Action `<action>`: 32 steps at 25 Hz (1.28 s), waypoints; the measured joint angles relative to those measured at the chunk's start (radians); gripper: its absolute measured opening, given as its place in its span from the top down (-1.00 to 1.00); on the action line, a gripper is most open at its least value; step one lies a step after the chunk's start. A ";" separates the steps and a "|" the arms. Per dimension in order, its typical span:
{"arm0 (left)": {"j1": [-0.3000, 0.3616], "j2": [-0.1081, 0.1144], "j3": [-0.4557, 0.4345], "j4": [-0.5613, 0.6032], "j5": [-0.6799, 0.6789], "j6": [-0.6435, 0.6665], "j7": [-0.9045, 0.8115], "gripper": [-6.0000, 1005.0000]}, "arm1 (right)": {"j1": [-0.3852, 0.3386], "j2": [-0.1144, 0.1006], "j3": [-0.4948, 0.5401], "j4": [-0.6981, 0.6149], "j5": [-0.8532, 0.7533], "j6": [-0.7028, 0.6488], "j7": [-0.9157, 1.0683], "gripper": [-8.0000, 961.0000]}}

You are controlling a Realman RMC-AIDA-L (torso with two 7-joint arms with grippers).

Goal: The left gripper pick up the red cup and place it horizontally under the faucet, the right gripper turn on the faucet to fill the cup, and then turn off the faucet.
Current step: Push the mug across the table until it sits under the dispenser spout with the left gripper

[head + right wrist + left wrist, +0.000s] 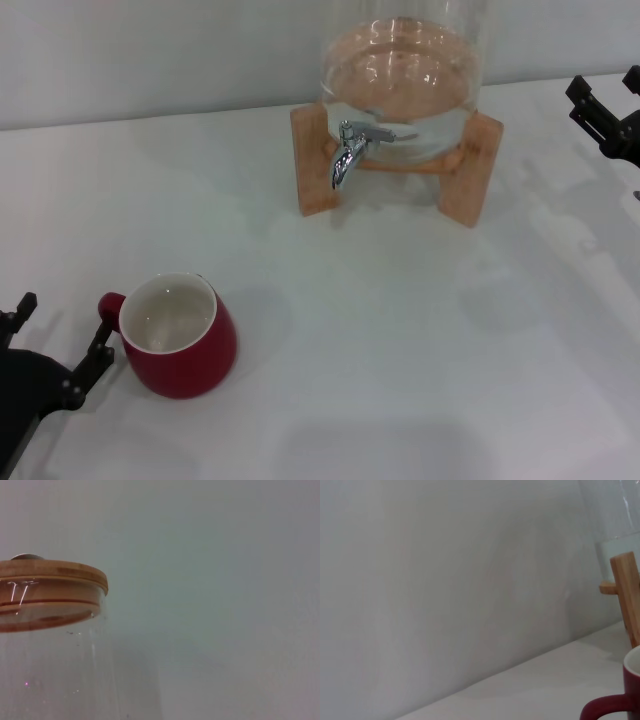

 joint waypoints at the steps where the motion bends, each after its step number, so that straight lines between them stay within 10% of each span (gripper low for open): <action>1: -0.002 0.000 0.000 0.000 0.000 -0.002 0.000 -0.72 | 0.000 0.000 0.000 0.000 0.000 0.000 0.000 -0.80; 32: -0.076 0.000 0.012 -0.026 0.014 -0.047 0.000 -0.72 | 0.005 0.000 0.000 0.000 0.001 0.000 -0.002 -0.80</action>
